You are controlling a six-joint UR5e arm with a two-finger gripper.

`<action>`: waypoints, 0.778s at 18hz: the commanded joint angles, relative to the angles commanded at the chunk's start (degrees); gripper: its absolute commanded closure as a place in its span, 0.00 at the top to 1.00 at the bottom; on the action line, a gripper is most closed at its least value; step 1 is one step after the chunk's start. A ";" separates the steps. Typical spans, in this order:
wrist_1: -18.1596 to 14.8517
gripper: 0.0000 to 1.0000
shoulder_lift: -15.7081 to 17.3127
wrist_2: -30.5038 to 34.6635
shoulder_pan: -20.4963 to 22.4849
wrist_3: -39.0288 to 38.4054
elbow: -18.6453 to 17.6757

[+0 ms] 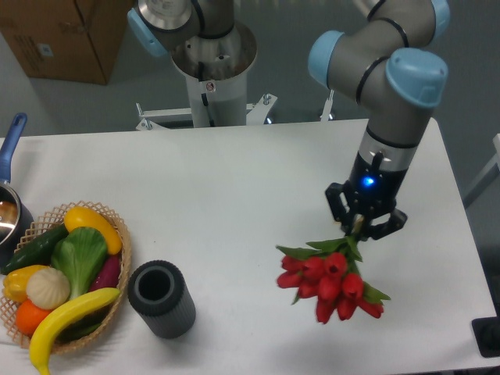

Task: Insert the flowers into the vase
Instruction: 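Carry the red tulip bunch in the gripper over to the black vase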

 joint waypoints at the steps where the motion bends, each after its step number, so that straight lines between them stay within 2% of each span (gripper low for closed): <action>1: 2.73 0.00 0.00 -4.31 -0.26 -3.17 -0.09; 3: 5.38 0.00 -0.44 -11.35 -0.97 -5.74 0.00; 8: 6.88 0.00 -2.19 -27.00 -2.55 -5.40 -0.26; 14: 8.47 0.00 -5.35 -34.13 -9.22 -0.93 -0.26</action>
